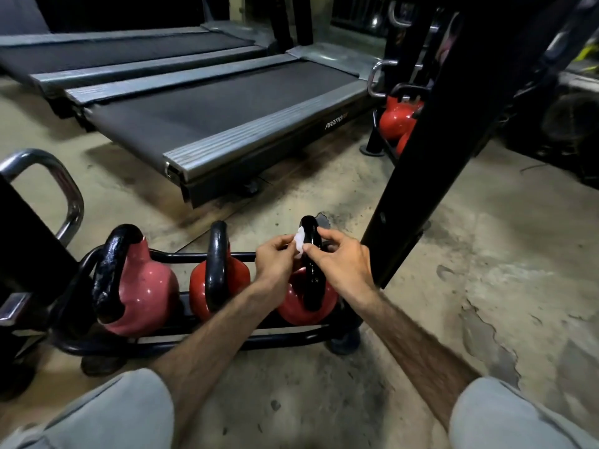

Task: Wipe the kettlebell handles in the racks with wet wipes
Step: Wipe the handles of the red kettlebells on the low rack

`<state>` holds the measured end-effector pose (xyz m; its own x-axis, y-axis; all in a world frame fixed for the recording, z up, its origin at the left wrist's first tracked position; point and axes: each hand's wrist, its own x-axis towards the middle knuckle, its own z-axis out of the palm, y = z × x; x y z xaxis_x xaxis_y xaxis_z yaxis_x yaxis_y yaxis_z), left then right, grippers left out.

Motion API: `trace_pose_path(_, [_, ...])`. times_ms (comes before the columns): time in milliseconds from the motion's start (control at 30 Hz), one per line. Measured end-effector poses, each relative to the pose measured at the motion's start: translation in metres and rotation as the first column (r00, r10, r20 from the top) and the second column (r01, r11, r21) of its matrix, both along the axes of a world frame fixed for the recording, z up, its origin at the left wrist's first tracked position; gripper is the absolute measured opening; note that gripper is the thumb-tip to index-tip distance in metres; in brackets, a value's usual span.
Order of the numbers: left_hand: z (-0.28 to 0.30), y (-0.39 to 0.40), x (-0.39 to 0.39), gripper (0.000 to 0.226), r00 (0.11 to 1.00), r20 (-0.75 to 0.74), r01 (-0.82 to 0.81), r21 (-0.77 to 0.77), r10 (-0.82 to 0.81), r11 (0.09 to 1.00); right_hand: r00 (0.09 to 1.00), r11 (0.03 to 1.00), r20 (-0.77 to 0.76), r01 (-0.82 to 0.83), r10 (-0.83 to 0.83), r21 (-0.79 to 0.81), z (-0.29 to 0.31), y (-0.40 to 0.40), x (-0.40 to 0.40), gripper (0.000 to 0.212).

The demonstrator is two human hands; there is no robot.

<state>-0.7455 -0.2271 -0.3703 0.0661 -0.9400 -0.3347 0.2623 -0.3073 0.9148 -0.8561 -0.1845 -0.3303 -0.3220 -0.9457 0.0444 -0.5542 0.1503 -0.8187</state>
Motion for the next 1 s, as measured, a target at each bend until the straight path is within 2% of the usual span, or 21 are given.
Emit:
trace_pose_path(100, [0.004, -0.025, -0.01, 0.017, 0.993, 0.019, -0.114, 0.093, 0.113, 0.989, 1.0, 0.999, -0.028, -0.004, 0.003, -0.051, -0.005, -0.002, 0.001, 0.046])
trace_pose_path(167, [0.006, -0.031, -0.017, 0.012, 0.986, 0.022, -0.168, 0.138, 0.166, 0.976, 0.998, 0.997, -0.053, -0.022, 0.017, -0.078, -0.008, -0.004, -0.001, 0.046])
trace_pose_path(300, [0.003, -0.01, -0.016, 0.026, 0.975, -0.191, -0.062, 0.24, 0.11, 0.969, 0.998, 0.994, -0.056, -0.041, 0.036, -0.099, -0.008, -0.004, -0.004, 0.045])
trace_pose_path(400, [0.004, -0.016, -0.012, 0.021, 0.952, -0.275, -0.069, 0.236, 0.135, 0.969, 0.998, 0.993, -0.051, -0.053, 0.048, -0.102, -0.009, -0.002, -0.005, 0.044])
trace_pose_path(533, [0.005, -0.04, -0.02, 0.025, 0.954, -0.177, -0.188, 0.274, 0.241, 0.943, 0.998, 0.993, -0.044, -0.05, 0.046, -0.104, -0.008, -0.003, -0.006, 0.043])
trace_pose_path(633, [-0.012, -0.039, -0.022, 0.01, 0.953, -0.228, -0.111, 0.352, 0.2, 0.929, 0.999, 0.993, -0.024, -0.045, 0.043, -0.113, -0.008, -0.002, -0.007, 0.043])
trace_pose_path(700, [-0.016, -0.033, -0.02, 0.016, 0.953, -0.274, -0.025, 0.363, 0.132, 0.932, 0.999, 0.99, -0.003, -0.042, 0.042, -0.131, -0.01, -0.002, -0.007, 0.042])
trace_pose_path(767, [-0.009, -0.035, -0.019, 0.016, 0.949, -0.265, -0.087, 0.306, 0.173, 0.948, 0.999, 0.989, 0.002, -0.041, 0.042, -0.141, -0.011, -0.001, -0.007, 0.042])
trace_pose_path(800, [-0.003, -0.038, -0.018, 0.017, 0.958, -0.209, -0.147, 0.231, 0.196, 0.962, 0.999, 0.989, -0.003, -0.047, 0.047, -0.143, -0.009, -0.002, -0.007, 0.042])
trace_pose_path(867, [0.0, -0.043, -0.019, 0.011, 0.979, 0.015, -0.205, 0.003, 0.205, 0.979, 0.998, 0.988, -0.027, -0.061, 0.058, -0.139, -0.009, -0.003, -0.008, 0.042])
trace_pose_path(933, [0.0, -0.051, -0.015, 0.013, 0.954, 0.262, -0.088, -0.22, 0.146, 0.972, 0.996, 0.984, -0.063, -0.07, 0.06, -0.162, -0.01, -0.004, -0.006, 0.041])
trace_pose_path(1000, [0.002, -0.063, -0.01, 0.015, 0.881, 0.466, 0.094, -0.332, 0.077, 0.938, 0.994, 0.979, -0.094, -0.067, 0.049, -0.194, -0.012, -0.004, -0.006, 0.041])
